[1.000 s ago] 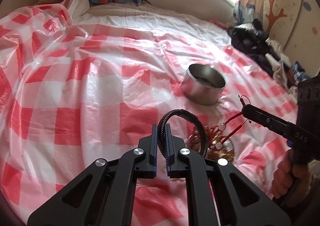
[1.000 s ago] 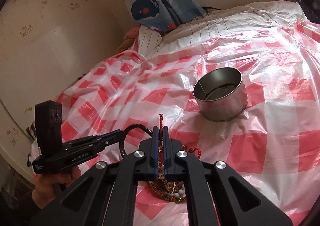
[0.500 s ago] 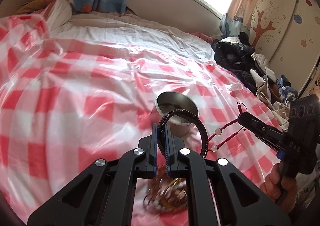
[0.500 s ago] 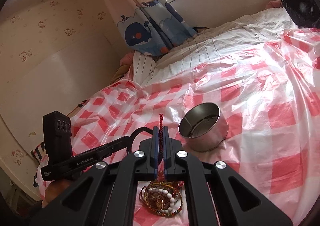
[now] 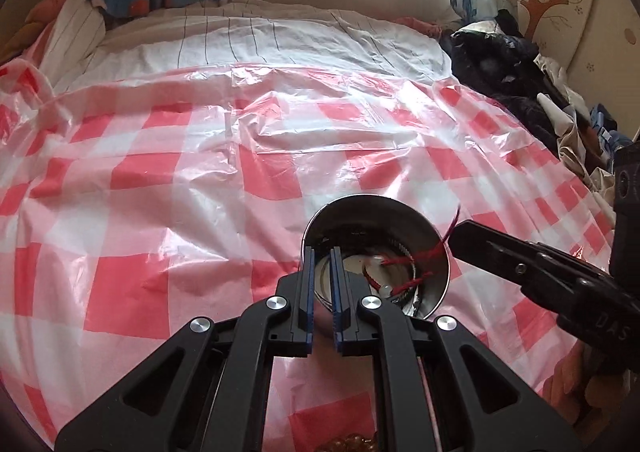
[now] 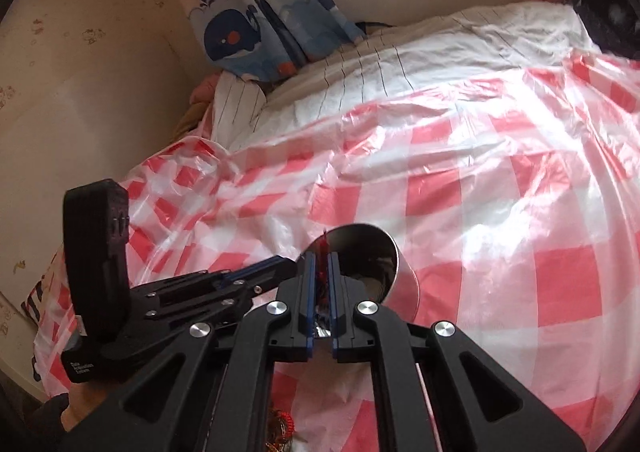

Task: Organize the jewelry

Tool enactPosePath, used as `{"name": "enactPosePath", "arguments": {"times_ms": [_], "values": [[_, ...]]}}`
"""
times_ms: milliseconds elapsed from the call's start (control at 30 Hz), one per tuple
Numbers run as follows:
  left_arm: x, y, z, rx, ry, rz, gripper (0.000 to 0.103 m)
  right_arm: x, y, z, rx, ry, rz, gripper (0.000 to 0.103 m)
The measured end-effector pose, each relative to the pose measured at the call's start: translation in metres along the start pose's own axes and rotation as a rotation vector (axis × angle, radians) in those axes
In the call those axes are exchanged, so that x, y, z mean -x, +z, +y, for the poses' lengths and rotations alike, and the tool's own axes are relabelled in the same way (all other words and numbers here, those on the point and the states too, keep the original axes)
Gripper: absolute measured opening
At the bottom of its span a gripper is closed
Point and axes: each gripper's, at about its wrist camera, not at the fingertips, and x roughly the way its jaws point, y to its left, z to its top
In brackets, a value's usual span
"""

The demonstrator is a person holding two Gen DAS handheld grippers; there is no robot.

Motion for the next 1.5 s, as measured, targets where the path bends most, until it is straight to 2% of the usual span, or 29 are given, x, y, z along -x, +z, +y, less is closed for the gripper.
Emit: {"name": "enactPosePath", "arguments": {"times_ms": [133, 233, 333, 467, 600, 700, 833, 967, 1167, 1200, 1267, 1400, 1500], "values": [[0.023, -0.015, 0.005, -0.024, 0.026, -0.002, 0.007, 0.024, -0.004, -0.001, -0.011, -0.017, -0.046, 0.029], [0.047, -0.034, 0.013, -0.039, 0.042, 0.008, 0.010, 0.040, -0.017, 0.002, -0.020, -0.014, -0.039, 0.030], [0.069, -0.060, 0.019, -0.047, 0.040, 0.027, 0.014, 0.049, -0.047, 0.004, -0.039, 0.001, 0.015, 0.031], [0.084, -0.096, 0.020, -0.060, -0.005, 0.061, 0.021, 0.054, -0.091, 0.012, -0.045, 0.020, 0.093, 0.031], [0.085, -0.122, 0.017, -0.073, -0.062, 0.085, 0.023, 0.046, -0.109, 0.021, -0.031, 0.022, 0.145, 0.031], [0.083, -0.124, 0.005, -0.140, -0.064, 0.084, 0.023, 0.038, -0.111, 0.021, -0.026, 0.015, 0.165, 0.031], [0.083, -0.125, -0.011, -0.212, -0.069, 0.068, 0.023, 0.036, -0.112, 0.017, -0.044, 0.002, 0.158, 0.039], [0.084, -0.122, -0.013, -0.221, -0.073, 0.061, 0.023, 0.034, -0.112, 0.017, -0.043, 0.003, 0.166, 0.040], [0.073, -0.123, -0.015, -0.229, -0.089, 0.091, 0.023, 0.034, -0.111, 0.015, -0.055, 0.002, 0.157, 0.043], [0.072, -0.123, -0.017, -0.233, -0.087, 0.091, 0.019, 0.035, -0.110, 0.014, -0.058, 0.002, 0.154, 0.044], [0.073, -0.122, -0.017, -0.236, -0.103, 0.095, 0.003, 0.036, -0.109, 0.012, -0.067, 0.000, 0.148, 0.044], [0.089, -0.114, -0.005, -0.171, -0.193, 0.058, 0.003, 0.037, -0.108, 0.006, -0.094, -0.004, 0.138, 0.045], [0.106, -0.105, 0.019, -0.066, -0.238, -0.007, 0.003, 0.035, -0.109, 0.005, -0.099, -0.009, 0.140, 0.045]]}}
